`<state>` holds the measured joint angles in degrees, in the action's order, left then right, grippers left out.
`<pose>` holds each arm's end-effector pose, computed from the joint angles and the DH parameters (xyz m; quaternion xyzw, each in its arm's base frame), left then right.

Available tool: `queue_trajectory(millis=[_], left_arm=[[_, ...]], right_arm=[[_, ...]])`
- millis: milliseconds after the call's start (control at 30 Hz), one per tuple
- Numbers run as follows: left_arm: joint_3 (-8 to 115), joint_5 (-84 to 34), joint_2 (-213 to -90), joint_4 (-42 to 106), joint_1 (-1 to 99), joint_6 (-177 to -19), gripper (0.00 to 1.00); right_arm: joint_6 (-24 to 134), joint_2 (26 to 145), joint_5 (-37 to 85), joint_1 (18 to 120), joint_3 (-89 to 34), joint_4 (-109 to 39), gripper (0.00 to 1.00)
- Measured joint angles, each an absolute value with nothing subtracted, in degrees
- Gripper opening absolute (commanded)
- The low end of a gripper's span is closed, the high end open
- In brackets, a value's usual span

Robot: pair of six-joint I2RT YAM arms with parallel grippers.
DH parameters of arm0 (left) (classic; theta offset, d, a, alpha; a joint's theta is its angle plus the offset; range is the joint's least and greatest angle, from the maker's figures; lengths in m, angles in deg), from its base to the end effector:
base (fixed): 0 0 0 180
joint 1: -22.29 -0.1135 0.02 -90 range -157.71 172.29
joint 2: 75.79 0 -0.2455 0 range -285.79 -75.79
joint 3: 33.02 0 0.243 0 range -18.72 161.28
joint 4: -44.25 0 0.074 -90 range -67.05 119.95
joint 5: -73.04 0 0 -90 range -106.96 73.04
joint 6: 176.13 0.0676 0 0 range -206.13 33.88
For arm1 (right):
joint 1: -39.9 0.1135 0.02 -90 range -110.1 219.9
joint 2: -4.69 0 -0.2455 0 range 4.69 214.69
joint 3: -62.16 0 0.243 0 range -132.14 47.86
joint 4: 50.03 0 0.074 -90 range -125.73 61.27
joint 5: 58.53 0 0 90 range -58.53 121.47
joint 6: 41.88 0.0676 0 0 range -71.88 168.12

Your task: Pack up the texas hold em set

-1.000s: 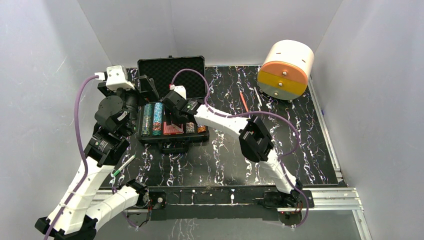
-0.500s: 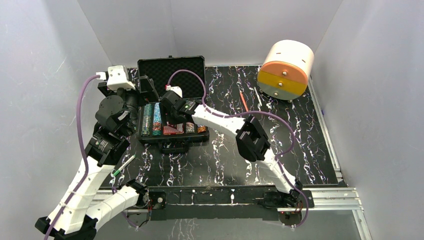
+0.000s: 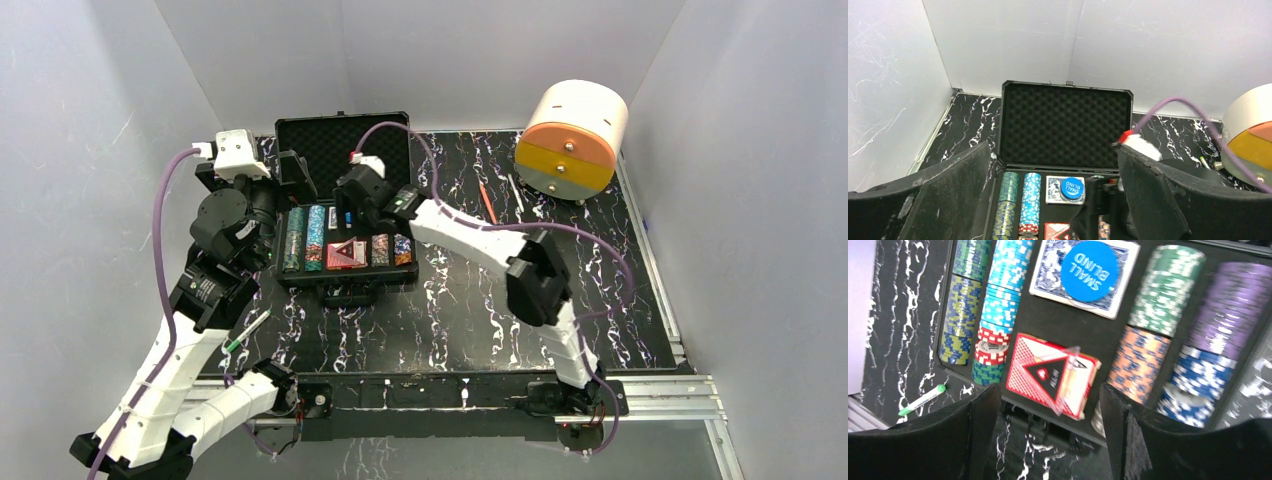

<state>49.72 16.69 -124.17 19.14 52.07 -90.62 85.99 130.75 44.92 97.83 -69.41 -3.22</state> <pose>0.1801 -0.0599 0.4551 -0.0794 0.6533 -0.0357 0.7521 0.2848 0.4250 0.2431 -0.1100 0.8994 0.2323 0.3537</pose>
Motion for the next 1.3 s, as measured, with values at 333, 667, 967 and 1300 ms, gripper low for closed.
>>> queue_trajectory(millis=[333, 667, 967, 1300], left_arm=[[49.92, 15.32, -124.31, 17.83, 52.07, -92.10, 0.98], [49.50, 10.44, -127.41, 15.86, 52.07, -96.82, 0.98], [49.46, 10.20, -127.47, 15.75, 52.07, -96.85, 0.98], [49.46, 10.20, -127.61, 15.77, 52.07, -96.85, 0.98]], right_arm=[[90.30, 104.08, 54.72, 91.16, -41.80, -5.42, 0.84], [92.92, 100.06, 57.88, 68.21, -12.71, 1.26, 0.86], [89.73, 102.95, 52.05, 64.26, -10.40, -9.27, 0.67], [86.91, 103.93, 53.64, 63.95, -10.44, -13.20, 0.61]])
